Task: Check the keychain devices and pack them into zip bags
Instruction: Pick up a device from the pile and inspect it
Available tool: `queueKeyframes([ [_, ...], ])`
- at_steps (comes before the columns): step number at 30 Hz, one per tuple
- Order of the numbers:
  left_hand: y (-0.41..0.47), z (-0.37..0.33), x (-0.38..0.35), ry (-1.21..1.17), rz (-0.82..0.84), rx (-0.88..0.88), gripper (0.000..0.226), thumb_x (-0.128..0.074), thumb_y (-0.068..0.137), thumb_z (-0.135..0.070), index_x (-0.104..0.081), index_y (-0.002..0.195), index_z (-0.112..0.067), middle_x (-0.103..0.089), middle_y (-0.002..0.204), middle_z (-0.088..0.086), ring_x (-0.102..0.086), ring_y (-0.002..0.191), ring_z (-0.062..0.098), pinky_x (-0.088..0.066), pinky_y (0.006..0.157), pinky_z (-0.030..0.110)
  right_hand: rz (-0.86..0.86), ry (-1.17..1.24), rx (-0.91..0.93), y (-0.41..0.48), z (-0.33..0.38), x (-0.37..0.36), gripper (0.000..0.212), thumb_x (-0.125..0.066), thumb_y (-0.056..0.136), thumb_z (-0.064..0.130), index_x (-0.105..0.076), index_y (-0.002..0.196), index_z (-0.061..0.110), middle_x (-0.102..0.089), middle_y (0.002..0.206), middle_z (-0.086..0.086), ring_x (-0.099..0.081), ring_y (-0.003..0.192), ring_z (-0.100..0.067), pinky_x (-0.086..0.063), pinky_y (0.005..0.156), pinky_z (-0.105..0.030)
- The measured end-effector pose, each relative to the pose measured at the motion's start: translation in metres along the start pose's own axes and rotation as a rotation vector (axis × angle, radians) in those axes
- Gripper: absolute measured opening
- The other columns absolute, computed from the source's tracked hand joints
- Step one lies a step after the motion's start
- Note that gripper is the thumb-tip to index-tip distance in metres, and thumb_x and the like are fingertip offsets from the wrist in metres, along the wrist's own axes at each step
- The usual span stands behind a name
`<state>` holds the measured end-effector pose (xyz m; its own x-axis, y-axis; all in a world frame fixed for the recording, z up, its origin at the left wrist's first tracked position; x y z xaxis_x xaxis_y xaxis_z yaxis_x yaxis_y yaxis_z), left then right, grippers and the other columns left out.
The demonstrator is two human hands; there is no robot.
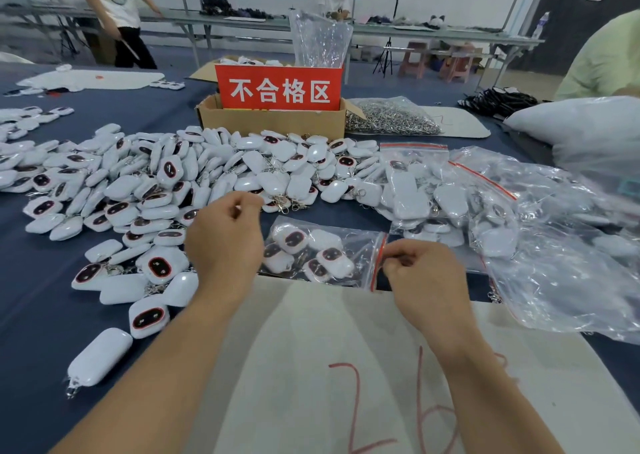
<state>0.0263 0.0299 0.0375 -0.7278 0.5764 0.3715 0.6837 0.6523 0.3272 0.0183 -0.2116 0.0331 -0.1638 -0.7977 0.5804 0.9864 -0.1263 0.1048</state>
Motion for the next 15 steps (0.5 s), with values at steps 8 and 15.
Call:
queueKeyframes([
  [8, 0.016, 0.008, 0.008, 0.12, -0.058, 0.053, 0.023, -0.055, 0.092, -0.038, -0.066, 0.072, -0.037, -0.061, 0.06, -0.008, -0.055, 0.063, 0.009, -0.031, 0.054, 0.027, -0.246, 0.012, 0.156, -0.014, 0.011, -0.004, 0.026, -0.072, 0.086, 0.018, -0.077, 0.107, 0.034, -0.072, 0.105, 0.015, -0.056, 0.098, 0.011, -0.041, 0.095, -0.01],
  [15, 0.021, 0.014, 0.006, 0.172, 0.203, 0.022, 0.019, -0.067, 0.082, -0.027, -0.076, 0.09, -0.041, -0.07, 0.072, -0.019, -0.064, 0.071, 0.004, -0.048, 0.067, 0.026, 0.167, -0.205, 0.229, -0.018, 0.017, -0.036, 0.028, -0.065, 0.096, 0.03, -0.068, 0.122, 0.039, -0.057, 0.102, 0.022, -0.05, 0.119, -0.011, -0.035, 0.103, -0.027],
])
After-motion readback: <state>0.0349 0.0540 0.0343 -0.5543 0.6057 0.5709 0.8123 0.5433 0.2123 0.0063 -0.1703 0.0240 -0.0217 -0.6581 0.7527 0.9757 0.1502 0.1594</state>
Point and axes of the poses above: each hand's wrist, its own y-axis towards the middle knuckle, its own x-axis out of the back of the hand, z = x × y, the point moved 2 cm from there along y, towards the middle knuckle
